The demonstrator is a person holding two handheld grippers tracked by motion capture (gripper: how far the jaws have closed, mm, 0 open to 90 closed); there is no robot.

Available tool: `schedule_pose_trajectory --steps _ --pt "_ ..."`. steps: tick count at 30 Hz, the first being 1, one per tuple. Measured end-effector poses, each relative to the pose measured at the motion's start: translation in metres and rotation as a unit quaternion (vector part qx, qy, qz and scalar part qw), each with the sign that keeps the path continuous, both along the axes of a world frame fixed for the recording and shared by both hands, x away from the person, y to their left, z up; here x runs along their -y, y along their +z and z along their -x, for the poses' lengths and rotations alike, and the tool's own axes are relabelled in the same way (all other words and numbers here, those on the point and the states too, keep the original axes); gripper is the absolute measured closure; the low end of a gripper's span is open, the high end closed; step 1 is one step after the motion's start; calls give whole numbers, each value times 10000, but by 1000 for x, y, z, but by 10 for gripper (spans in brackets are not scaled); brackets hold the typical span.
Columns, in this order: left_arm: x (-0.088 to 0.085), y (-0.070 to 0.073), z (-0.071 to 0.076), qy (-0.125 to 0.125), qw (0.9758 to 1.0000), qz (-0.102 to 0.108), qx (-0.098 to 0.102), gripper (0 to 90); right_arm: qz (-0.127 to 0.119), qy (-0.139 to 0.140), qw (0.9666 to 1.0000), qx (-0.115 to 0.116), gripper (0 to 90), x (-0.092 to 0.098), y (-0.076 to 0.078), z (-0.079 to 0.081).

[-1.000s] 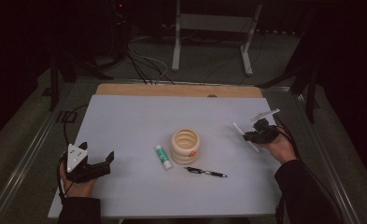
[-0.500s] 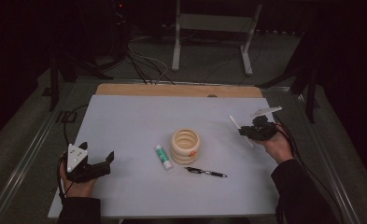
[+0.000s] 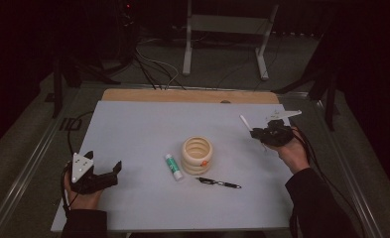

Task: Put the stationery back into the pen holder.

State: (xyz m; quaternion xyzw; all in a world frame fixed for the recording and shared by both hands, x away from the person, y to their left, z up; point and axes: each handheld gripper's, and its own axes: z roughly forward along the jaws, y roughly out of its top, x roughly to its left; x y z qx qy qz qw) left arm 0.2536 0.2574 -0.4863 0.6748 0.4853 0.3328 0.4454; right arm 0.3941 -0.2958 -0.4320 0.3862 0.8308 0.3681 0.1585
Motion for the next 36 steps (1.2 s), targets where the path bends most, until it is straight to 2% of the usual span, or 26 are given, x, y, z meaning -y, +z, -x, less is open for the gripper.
schedule_pose_trajectory --steps 12,36 --pt "0 0 0 -6 10000 0 -9 2 -161 186 9994 248 791 -22 14 1" --pt "0 0 0 -14 10000 -13 -12 2 -484 362 9975 363 791 -49 21 -1"
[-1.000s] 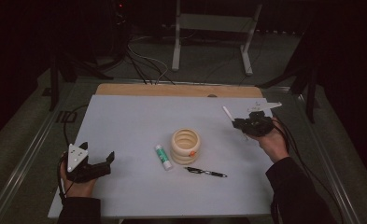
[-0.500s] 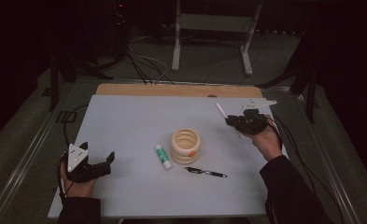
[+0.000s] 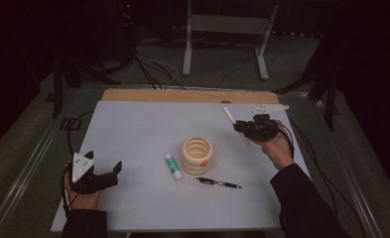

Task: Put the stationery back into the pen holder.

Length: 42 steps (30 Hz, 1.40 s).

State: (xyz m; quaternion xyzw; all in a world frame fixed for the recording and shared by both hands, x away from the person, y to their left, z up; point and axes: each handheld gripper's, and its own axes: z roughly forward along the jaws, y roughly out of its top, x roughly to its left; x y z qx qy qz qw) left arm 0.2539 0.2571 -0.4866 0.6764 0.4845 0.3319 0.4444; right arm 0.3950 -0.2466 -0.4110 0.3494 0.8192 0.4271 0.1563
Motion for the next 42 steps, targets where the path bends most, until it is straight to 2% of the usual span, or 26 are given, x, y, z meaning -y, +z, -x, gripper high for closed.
schedule_pose_trajectory --steps 13,42 --pt "0 0 0 2 10000 4 3 2 -128 146 9997 119 791 -21 7 -2" --pt "-1 0 0 1 10000 15 6 2 -546 429 9973 220 791 -62 6 1"
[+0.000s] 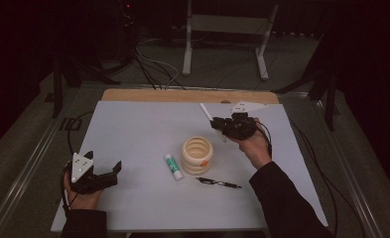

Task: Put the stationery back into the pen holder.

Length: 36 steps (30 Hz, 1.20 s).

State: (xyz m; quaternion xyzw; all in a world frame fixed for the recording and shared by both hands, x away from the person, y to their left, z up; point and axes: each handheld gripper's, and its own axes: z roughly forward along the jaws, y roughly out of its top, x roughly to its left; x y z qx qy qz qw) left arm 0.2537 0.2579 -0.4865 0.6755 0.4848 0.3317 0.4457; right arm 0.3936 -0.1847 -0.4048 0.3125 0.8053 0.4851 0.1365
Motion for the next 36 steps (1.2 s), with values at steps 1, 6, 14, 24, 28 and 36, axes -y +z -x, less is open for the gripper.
schedule_pose_trajectory --steps 1,6,14,24,28,36 --pt "0 0 0 0 10000 -3 -3 2 -14 6 10000 7 791 -1 0 0" --pt "0 0 0 -2 10000 -5 -2 2 -101 73 9999 11 791 -9 0 2" --pt "0 0 0 -5 10000 -2 1 2 -162 159 9997 8 791 -21 -1 3" --pt "0 0 0 -3 10000 -2 0 2 -249 306 9992 7 790 -37 -4 4" --pt "-1 0 0 -4 10000 0 3 2 -276 349 9990 -36 791 -42 -7 5" --pt "-1 0 0 -2 10000 0 4 2 -338 428 9985 -98 790 -51 -15 7"
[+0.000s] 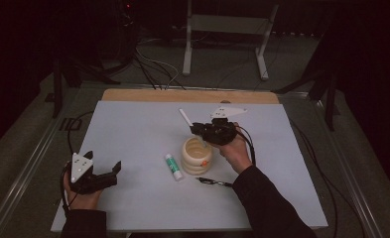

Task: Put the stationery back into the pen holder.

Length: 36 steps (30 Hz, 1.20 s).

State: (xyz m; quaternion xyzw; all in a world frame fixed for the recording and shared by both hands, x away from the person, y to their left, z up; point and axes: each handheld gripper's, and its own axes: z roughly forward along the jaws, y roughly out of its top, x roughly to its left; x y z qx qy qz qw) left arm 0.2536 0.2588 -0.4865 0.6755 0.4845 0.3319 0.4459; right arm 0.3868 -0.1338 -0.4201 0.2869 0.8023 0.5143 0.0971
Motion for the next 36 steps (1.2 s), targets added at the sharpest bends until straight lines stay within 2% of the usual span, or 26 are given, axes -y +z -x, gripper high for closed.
schedule_pose_trajectory --steps 14,36 --pt "0 0 0 -5 10000 -14 -8 2 -17 116 9999 34 789 -7 -10 3" --pt "0 0 0 -3 10000 -14 -11 2 66 100 9999 8 787 -5 -24 6"
